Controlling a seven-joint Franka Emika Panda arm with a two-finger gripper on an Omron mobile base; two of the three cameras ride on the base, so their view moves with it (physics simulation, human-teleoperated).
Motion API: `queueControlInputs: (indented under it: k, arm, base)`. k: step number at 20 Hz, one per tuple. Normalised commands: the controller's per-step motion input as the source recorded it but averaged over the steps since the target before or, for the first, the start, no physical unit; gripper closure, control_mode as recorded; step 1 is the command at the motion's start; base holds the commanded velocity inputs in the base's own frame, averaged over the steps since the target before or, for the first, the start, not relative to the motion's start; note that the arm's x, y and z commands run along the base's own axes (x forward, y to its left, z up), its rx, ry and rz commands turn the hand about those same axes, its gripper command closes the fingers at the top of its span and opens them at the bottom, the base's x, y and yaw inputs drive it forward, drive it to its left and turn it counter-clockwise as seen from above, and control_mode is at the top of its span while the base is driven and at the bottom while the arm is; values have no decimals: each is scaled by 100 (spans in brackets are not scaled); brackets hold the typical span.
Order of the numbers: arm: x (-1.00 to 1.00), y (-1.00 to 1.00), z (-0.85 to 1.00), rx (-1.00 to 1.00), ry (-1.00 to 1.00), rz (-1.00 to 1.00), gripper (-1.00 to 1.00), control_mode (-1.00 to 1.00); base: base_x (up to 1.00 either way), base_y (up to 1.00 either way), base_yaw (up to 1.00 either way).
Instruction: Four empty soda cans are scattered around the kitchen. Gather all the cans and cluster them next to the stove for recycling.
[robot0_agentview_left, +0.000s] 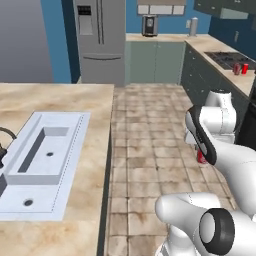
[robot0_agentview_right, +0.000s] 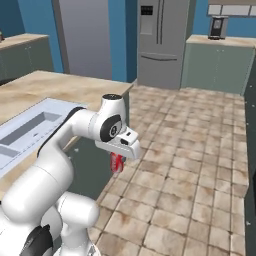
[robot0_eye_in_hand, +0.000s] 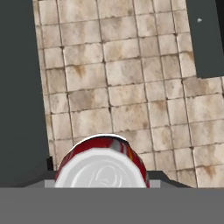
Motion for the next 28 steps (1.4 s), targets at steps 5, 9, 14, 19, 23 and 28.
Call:
queueControlInputs:
  k: [5, 9, 14, 19, 23, 28]
  arm:
    - [0, 0, 0, 0, 0, 0, 100, 100]
    - [0, 0, 0, 0, 0, 0, 100, 100]
    - [0, 0, 0, 0, 0, 0, 100, 100]
    - [0, 0, 0, 0, 0, 0, 100, 100]
    - [0, 0, 0, 0, 0, 0, 100, 100]
    - [0, 0, 0, 0, 0, 0, 100, 100]
  base:
    - [46, -20, 3]
    - [45, -20, 2]
    - [47, -21, 2]
    - [49, -24, 2]
    - [47, -21, 1]
    - [47, -22, 2]
